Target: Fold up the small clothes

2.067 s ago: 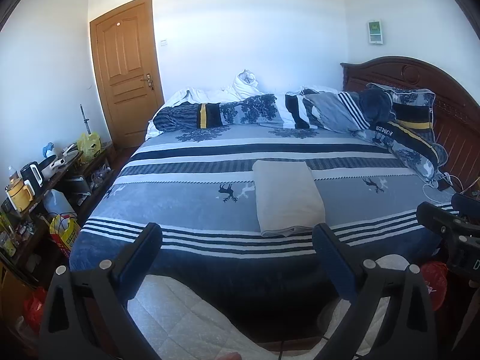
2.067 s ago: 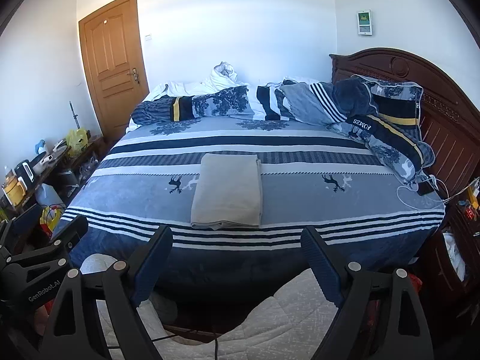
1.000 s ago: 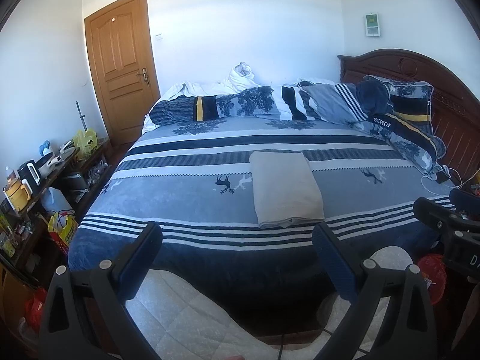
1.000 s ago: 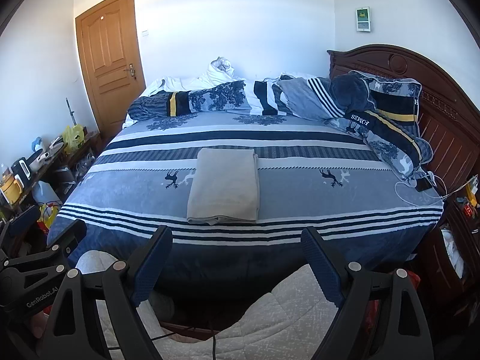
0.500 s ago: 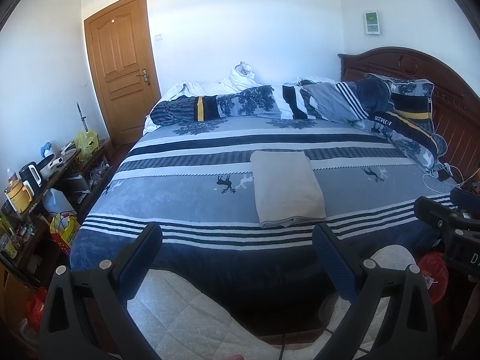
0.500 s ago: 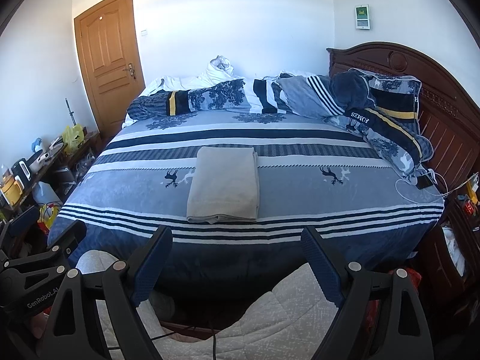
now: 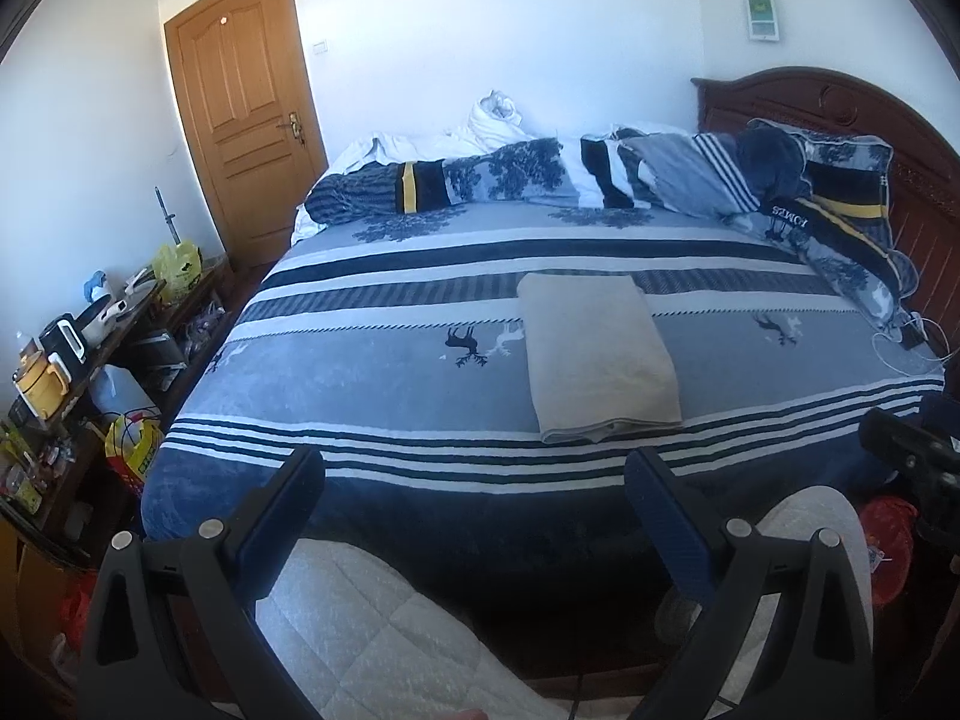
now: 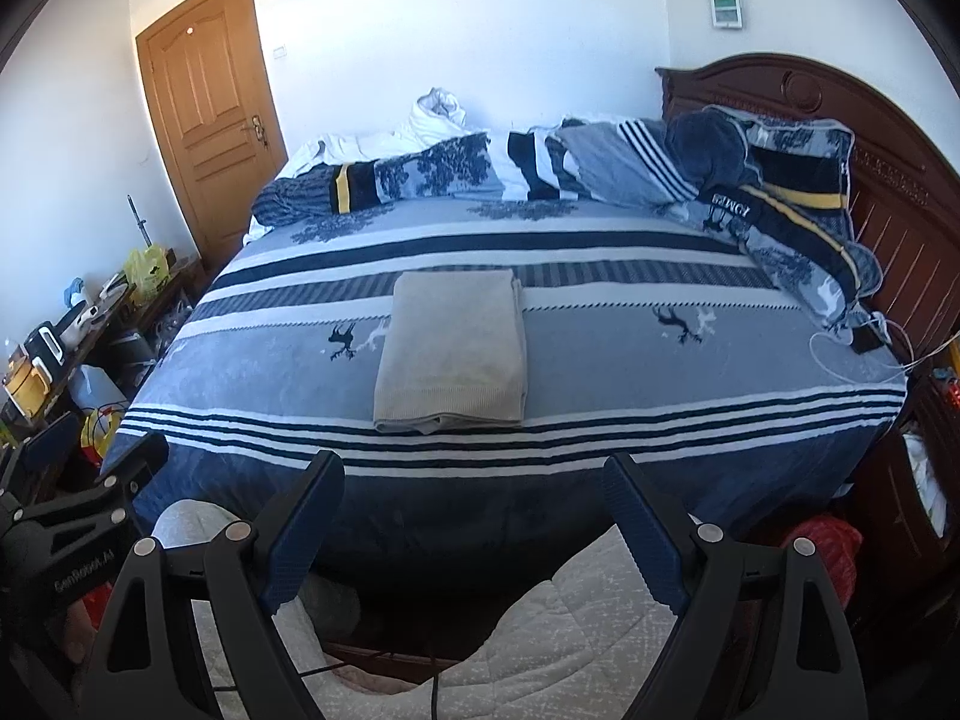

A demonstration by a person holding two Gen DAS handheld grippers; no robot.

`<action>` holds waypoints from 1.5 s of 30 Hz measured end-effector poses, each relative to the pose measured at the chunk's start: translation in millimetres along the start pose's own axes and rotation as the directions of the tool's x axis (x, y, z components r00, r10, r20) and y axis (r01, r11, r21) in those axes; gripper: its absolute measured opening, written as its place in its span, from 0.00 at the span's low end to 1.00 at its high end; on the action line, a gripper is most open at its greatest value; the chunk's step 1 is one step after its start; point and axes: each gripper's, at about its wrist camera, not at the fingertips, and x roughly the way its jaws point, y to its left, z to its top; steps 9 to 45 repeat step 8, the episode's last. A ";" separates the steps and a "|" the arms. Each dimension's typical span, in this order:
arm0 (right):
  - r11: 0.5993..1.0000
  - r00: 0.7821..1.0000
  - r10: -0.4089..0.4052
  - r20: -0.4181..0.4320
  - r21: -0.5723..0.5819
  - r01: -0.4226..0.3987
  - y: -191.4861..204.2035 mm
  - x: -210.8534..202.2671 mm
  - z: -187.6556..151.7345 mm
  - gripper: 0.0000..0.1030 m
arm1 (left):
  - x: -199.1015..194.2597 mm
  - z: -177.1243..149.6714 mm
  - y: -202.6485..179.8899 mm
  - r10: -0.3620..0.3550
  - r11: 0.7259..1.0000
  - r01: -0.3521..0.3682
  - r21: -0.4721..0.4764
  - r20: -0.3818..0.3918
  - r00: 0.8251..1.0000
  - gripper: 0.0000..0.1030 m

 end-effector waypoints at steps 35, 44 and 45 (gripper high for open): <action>0.999 0.999 -0.037 -0.034 -0.002 0.037 -10.5 54.4 16.9 0.88 | 58.4 13.8 -3.5 -0.050 0.999 0.051 0.008 -0.049 0.998 0.97; 0.999 0.999 -0.037 -0.034 -0.002 0.037 -10.5 54.4 16.9 0.88 | 58.4 13.8 -3.5 -0.050 0.999 0.051 0.008 -0.049 0.998 0.97; 0.999 0.999 -0.037 -0.034 -0.002 0.037 -10.5 54.4 16.9 0.88 | 58.4 13.8 -3.5 -0.050 0.999 0.051 0.008 -0.049 0.998 0.97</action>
